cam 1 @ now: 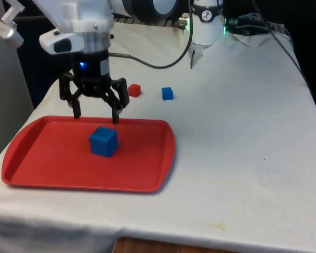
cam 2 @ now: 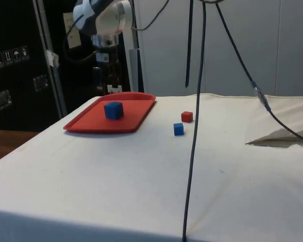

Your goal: Pick up the largest block and place it onto the tray.

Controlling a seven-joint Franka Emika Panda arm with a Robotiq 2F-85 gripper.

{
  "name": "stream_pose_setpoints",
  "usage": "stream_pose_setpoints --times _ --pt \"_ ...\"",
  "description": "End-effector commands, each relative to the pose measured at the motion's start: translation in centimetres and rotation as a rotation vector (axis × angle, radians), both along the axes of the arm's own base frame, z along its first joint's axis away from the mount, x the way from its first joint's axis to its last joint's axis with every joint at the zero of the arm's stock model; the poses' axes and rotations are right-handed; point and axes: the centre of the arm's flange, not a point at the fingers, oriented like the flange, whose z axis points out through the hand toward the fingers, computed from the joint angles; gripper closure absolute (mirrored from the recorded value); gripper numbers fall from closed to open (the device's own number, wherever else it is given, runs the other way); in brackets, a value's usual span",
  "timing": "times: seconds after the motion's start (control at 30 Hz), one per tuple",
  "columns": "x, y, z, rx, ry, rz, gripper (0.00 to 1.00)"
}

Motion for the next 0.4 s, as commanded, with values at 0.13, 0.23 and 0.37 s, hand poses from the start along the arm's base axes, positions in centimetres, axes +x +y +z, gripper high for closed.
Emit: stream_pose_setpoints --times 0.13,0.23,0.37 --pt "0.0 0.1 1.9 -0.001 -0.001 -0.004 0.00" --pt "0.1 0.2 3.3 -0.003 -0.007 -0.004 0.00" --pt "0.2 0.2 3.9 -0.006 -0.011 -0.003 0.00"
